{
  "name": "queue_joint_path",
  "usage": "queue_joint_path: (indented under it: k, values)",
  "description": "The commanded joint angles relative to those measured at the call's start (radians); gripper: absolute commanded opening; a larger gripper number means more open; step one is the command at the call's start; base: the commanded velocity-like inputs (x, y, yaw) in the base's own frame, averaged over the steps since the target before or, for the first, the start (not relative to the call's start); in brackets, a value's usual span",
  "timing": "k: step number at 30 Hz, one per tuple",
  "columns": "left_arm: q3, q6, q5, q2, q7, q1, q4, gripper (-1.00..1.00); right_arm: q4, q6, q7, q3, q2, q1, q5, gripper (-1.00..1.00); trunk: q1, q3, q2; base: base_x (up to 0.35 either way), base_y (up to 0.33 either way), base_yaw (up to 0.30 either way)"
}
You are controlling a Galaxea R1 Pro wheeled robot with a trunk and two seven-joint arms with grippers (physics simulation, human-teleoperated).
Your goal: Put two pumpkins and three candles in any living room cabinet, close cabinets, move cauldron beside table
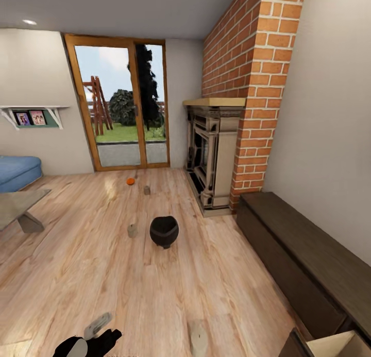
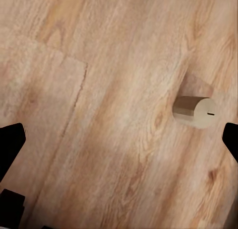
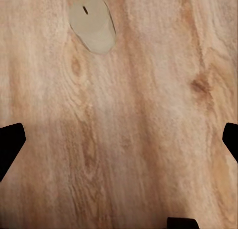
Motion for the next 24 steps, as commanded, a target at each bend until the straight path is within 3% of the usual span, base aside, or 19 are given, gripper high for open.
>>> queue_joint_path:
  k: [1, 13, 20, 24]
  values:
    - [-0.005, 0.001, 0.01, 0.001, 0.01, -0.001, -0.001, 1.0, 0.001, -0.004, 0.002, 0.006, -0.001, -0.001, -0.011, 1.0, 0.0, -0.001, -0.001, 0.024, 0.0, 0.274]
    - [-0.005, 0.0, 0.01, 0.001, 0.01, -0.001, -0.001, 1.0, 0.003, -0.004, 0.003, 0.006, -0.001, -0.001, -0.011, 1.0, 0.0, -0.001, -0.001, 0.011, 0.0, 0.274]
    - [-0.005, 0.0, 0.01, 0.002, 0.01, -0.001, -0.001, 1.0, 0.002, -0.004, 0.004, 0.006, -0.001, -0.001, -0.011, 1.0, 0.0, -0.001, -0.001, 0.242, 0.0, 0.267]
    - [-0.005, 0.0, 0.01, 0.002, 0.01, -0.001, -0.001, 1.0, 0.002, -0.003, 0.004, 0.006, -0.001, -0.001, -0.011, 1.0, 0.0, -0.001, -0.001, 0.276, 0.0, 0.083]
